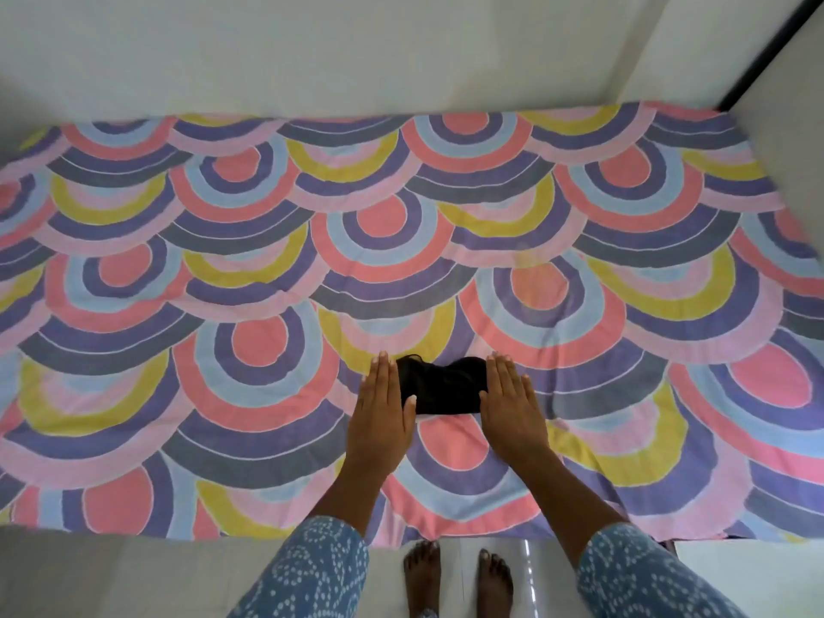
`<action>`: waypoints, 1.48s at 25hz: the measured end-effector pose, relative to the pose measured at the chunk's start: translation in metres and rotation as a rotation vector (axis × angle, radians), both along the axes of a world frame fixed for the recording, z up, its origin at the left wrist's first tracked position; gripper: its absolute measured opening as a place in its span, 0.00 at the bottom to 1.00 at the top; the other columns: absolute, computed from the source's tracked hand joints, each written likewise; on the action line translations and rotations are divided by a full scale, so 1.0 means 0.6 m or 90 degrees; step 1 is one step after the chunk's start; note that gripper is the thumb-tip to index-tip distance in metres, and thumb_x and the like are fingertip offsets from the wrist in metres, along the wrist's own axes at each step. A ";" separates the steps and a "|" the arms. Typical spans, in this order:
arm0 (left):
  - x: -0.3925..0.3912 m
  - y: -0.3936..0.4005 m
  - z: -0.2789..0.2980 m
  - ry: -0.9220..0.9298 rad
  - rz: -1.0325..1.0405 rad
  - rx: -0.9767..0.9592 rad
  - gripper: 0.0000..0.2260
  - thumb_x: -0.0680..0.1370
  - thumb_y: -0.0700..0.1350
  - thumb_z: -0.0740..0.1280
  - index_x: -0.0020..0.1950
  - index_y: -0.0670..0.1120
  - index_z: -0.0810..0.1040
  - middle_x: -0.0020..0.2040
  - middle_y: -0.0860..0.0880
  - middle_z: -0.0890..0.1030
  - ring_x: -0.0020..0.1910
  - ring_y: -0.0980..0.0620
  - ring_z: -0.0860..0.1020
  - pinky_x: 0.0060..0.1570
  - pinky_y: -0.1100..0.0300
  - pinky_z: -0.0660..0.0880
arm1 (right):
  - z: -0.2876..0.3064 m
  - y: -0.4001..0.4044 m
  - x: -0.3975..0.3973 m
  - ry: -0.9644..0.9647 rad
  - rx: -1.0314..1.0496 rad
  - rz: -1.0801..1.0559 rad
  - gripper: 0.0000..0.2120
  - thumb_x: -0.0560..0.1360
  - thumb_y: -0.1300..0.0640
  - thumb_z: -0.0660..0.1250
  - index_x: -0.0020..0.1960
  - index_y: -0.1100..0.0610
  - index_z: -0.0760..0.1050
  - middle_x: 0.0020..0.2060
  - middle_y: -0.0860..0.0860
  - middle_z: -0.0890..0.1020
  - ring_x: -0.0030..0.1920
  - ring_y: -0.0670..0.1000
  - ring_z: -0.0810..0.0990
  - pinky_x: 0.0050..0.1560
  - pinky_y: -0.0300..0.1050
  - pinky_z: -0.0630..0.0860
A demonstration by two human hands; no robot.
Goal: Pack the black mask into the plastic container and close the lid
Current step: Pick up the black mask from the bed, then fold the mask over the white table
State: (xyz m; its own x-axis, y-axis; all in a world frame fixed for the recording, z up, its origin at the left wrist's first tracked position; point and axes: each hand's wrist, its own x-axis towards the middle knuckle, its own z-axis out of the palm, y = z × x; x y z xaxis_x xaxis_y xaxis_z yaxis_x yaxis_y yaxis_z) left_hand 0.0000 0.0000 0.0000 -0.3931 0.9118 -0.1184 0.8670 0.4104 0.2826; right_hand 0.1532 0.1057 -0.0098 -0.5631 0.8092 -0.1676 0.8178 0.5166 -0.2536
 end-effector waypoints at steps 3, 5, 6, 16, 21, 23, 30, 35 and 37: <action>-0.019 0.008 -0.048 -0.080 0.078 0.041 0.23 0.79 0.40 0.63 0.71 0.32 0.61 0.72 0.33 0.64 0.72 0.37 0.64 0.69 0.47 0.66 | -0.044 0.018 -0.008 0.005 -0.156 -0.061 0.26 0.80 0.59 0.53 0.75 0.63 0.49 0.76 0.59 0.55 0.76 0.55 0.53 0.76 0.51 0.52; -0.031 0.019 -0.071 -0.176 0.119 0.033 0.23 0.81 0.41 0.59 0.74 0.37 0.57 0.76 0.39 0.60 0.75 0.43 0.60 0.71 0.52 0.63 | -0.065 0.031 -0.018 0.041 -0.212 -0.111 0.28 0.79 0.59 0.57 0.74 0.64 0.50 0.76 0.60 0.55 0.75 0.57 0.54 0.75 0.51 0.54; -0.034 0.025 -0.083 -0.219 0.146 0.036 0.22 0.81 0.42 0.59 0.74 0.39 0.58 0.75 0.41 0.62 0.74 0.44 0.61 0.70 0.53 0.63 | -0.074 0.034 -0.021 0.054 -0.226 -0.130 0.29 0.78 0.60 0.59 0.74 0.64 0.51 0.75 0.61 0.56 0.75 0.58 0.56 0.75 0.52 0.56; -0.012 0.055 -0.136 -0.283 0.307 0.080 0.20 0.76 0.41 0.68 0.67 0.39 0.71 0.63 0.38 0.78 0.62 0.38 0.74 0.62 0.45 0.72 | -0.135 0.051 -0.014 0.115 -0.195 -0.230 0.19 0.69 0.67 0.64 0.60 0.64 0.72 0.55 0.64 0.78 0.56 0.63 0.74 0.56 0.51 0.68; 0.007 0.051 -0.113 -0.388 0.364 0.174 0.10 0.76 0.37 0.68 0.57 0.37 0.79 0.55 0.39 0.83 0.55 0.41 0.78 0.55 0.55 0.72 | -0.109 0.046 0.021 0.329 -0.234 -0.390 0.09 0.70 0.68 0.66 0.49 0.66 0.79 0.45 0.63 0.84 0.47 0.62 0.80 0.45 0.46 0.71; 0.041 0.059 -0.095 -0.466 0.382 0.187 0.09 0.76 0.38 0.68 0.56 0.39 0.79 0.53 0.42 0.82 0.53 0.44 0.78 0.52 0.57 0.71 | -0.092 0.034 0.061 0.406 -0.228 -0.467 0.09 0.71 0.67 0.66 0.50 0.63 0.80 0.45 0.61 0.84 0.46 0.60 0.80 0.46 0.45 0.73; 0.249 0.093 -0.027 -0.622 0.289 0.151 0.08 0.75 0.38 0.70 0.51 0.36 0.78 0.46 0.43 0.81 0.47 0.44 0.79 0.47 0.54 0.73 | -0.008 -0.017 0.288 0.573 -0.104 -0.671 0.10 0.74 0.67 0.65 0.53 0.61 0.80 0.42 0.52 0.82 0.40 0.51 0.79 0.35 0.25 0.72; 0.438 0.082 0.020 -0.676 0.134 0.108 0.06 0.74 0.42 0.71 0.43 0.47 0.75 0.40 0.54 0.80 0.41 0.59 0.78 0.38 0.74 0.73 | 0.037 -0.084 0.484 0.587 0.052 -0.825 0.12 0.74 0.67 0.65 0.54 0.57 0.81 0.43 0.51 0.83 0.38 0.43 0.79 0.37 0.19 0.70; 0.509 0.063 0.034 -0.693 0.055 0.090 0.09 0.75 0.41 0.71 0.42 0.53 0.72 0.41 0.57 0.78 0.41 0.65 0.77 0.38 0.79 0.71 | 0.050 -0.118 0.556 0.575 0.108 -0.884 0.13 0.74 0.66 0.65 0.55 0.56 0.80 0.46 0.52 0.83 0.43 0.45 0.79 0.38 0.20 0.71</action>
